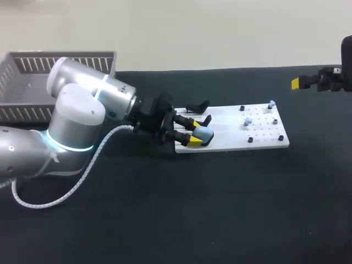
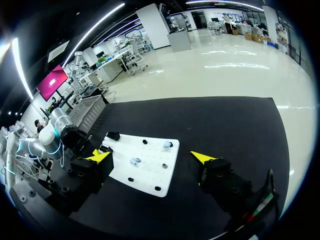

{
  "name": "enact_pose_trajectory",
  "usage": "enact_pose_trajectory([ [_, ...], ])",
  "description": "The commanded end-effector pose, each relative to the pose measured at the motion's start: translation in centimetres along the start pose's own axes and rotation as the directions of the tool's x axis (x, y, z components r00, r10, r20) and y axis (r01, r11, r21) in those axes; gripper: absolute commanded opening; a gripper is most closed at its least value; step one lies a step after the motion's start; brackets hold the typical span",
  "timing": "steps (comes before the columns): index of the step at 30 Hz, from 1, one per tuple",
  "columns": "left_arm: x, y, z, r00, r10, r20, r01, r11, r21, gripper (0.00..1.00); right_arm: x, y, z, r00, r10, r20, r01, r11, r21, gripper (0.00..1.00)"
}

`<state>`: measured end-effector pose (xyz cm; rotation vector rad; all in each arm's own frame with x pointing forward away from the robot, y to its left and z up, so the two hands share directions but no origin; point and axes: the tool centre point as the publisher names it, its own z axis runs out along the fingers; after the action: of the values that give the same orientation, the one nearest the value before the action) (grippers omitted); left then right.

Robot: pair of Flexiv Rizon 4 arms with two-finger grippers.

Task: Pick up each earbud case from the left stands, insert the matching earbuds, close the lid, and place the case in the box.

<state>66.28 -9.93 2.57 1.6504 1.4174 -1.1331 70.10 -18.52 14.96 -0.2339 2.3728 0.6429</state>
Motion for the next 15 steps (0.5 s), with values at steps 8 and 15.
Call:
enact_pose_trajectory([
  [8,0.0,0.1,0.3,1.000,0.009,-0.001,-0.009,1.000,0.013,0.00,0.0,0.0,0.0,1.000,-0.001,0.000,0.001,1.000,-0.001,1.00],
  [15,-0.6,-0.5,-1.0,0.999,0.039,-0.008,-0.039,0.999,-0.021,0.00,0.0,0.0,0.0,1.000,-0.001,0.000,0.001,1.000,-0.001,1.00],
])
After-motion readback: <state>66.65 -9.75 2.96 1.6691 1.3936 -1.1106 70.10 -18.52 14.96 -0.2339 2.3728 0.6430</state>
